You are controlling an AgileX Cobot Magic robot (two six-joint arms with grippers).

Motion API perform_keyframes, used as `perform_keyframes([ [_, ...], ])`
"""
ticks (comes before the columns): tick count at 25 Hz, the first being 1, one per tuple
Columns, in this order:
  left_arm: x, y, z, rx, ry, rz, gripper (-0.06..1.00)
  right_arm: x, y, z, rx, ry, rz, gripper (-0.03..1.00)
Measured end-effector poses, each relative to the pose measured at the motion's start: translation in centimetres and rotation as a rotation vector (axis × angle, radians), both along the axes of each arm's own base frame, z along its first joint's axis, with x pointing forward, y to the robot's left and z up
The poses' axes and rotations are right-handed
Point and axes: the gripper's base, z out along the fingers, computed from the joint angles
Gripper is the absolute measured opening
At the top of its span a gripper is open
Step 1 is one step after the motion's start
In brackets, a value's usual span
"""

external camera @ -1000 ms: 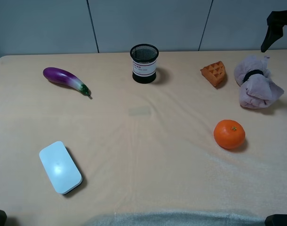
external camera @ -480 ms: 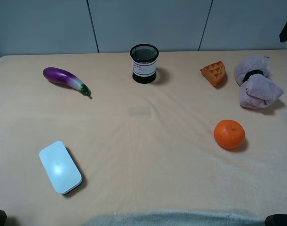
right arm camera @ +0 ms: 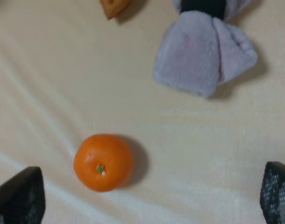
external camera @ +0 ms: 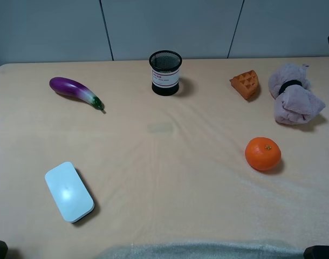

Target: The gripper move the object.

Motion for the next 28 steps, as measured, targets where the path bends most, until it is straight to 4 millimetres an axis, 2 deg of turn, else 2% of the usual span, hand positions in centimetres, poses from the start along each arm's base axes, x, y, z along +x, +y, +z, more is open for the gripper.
perform_keyframes([
  [6, 0.0, 0.0, 0.0, 0.000, 0.000, 0.000, 0.98, -5.0, 0.4, 1.3, 0.018, -0.091, 0.024, 0.69],
  [10, 0.0, 0.0, 0.0, 0.000, 0.000, 0.000, 0.98, -9.0, 0.3, 2.3, 0.040, -0.192, 0.027, 0.69],
  [15, 0.0, 0.0, 0.0, 0.000, 0.000, 0.000, 0.98, -13.9, 0.1, 2.4, 0.057, -0.304, 0.017, 0.69],
  [22, 0.0, 0.0, 0.0, 0.000, 0.000, 0.000, 0.98, -18.9, -0.2, -0.1, 0.080, -0.388, -0.009, 0.69],
  [28, 0.0, 0.0, 0.0, 0.000, 0.000, 0.000, 0.98, -21.8, -0.6, -3.1, 0.064, -0.438, -0.015, 0.69],
])
